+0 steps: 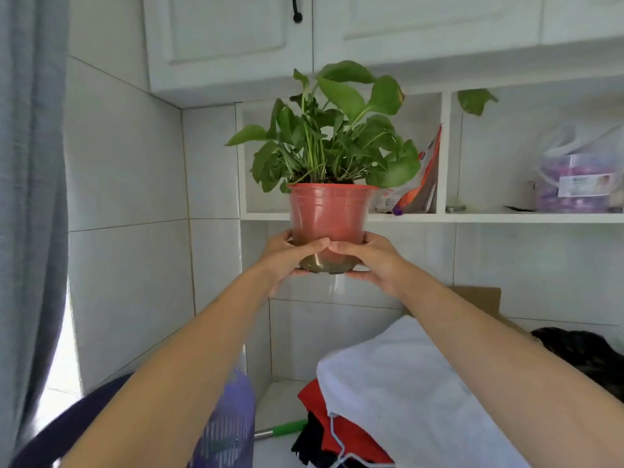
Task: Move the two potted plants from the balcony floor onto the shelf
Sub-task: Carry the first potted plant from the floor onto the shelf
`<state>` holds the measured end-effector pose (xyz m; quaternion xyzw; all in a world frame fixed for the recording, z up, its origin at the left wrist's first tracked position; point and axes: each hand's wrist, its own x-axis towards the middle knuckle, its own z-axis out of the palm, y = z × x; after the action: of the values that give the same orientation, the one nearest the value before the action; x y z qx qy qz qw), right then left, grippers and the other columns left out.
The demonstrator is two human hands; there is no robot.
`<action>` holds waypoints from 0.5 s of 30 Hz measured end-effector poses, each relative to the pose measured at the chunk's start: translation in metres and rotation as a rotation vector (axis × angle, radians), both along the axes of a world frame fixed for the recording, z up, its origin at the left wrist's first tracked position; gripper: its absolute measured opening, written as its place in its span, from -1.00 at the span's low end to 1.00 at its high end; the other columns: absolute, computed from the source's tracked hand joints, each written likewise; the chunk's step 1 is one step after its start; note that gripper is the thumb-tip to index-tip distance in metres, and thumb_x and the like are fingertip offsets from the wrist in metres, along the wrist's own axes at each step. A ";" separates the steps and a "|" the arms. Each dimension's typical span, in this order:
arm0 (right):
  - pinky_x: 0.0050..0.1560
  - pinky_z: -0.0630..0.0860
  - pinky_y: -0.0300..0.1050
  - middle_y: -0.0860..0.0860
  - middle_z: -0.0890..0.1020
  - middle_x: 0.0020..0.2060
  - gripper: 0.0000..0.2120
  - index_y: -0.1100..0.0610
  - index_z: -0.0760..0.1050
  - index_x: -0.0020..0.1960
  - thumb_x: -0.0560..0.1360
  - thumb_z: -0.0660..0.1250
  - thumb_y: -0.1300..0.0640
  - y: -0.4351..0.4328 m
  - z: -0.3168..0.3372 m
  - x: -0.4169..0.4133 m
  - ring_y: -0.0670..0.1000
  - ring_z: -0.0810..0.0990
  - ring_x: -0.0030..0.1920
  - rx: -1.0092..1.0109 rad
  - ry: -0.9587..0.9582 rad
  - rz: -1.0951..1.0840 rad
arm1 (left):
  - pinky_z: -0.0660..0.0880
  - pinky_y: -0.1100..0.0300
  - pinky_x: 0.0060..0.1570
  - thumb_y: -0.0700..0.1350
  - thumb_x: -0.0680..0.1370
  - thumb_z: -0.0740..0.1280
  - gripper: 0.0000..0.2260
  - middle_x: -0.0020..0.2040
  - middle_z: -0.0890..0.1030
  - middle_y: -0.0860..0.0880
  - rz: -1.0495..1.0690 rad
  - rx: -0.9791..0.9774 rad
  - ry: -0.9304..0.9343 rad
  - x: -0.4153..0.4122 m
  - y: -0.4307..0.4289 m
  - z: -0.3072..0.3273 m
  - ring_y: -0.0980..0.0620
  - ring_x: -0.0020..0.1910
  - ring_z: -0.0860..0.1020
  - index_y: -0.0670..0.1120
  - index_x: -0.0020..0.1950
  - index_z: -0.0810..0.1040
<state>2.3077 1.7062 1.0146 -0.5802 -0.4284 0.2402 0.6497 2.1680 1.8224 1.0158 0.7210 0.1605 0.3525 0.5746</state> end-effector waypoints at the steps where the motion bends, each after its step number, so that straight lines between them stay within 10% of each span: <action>1: 0.01 0.60 -0.05 0.01 0.66 0.15 -0.24 0.09 0.43 0.33 0.19 0.62 0.03 0.005 0.005 0.009 0.01 0.62 0.15 0.005 -0.010 0.003 | 0.62 0.04 0.01 0.10 0.13 0.63 -0.13 0.18 0.62 0.00 0.002 -0.005 -0.017 0.009 0.006 0.003 -0.03 0.10 0.64 -0.03 0.37 0.39; 6: 0.15 0.57 0.09 0.00 0.60 0.20 -0.15 -0.03 0.32 0.38 0.17 0.62 0.05 0.032 0.033 0.038 0.06 0.61 0.15 0.038 -0.047 -0.014 | 0.62 0.01 -0.01 0.01 0.25 0.60 -0.04 0.24 0.57 -0.08 0.022 -0.041 -0.113 0.043 0.031 0.022 -0.09 0.09 0.65 0.15 0.50 0.12; 15: 0.10 0.57 0.04 0.00 0.58 0.24 -0.22 0.00 0.32 0.39 0.25 0.60 0.06 0.085 0.070 0.062 0.05 0.59 0.17 0.069 -0.120 -0.008 | 0.64 0.06 -0.04 0.06 0.30 0.56 -0.21 0.14 0.58 0.03 0.010 0.089 -0.141 0.069 0.088 0.060 -0.01 0.07 0.64 0.14 0.44 0.27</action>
<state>2.3700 1.7908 1.0844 -0.5726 -0.4722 0.1874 0.6434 2.2370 1.9102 1.0754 0.7185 0.1072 0.4122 0.5499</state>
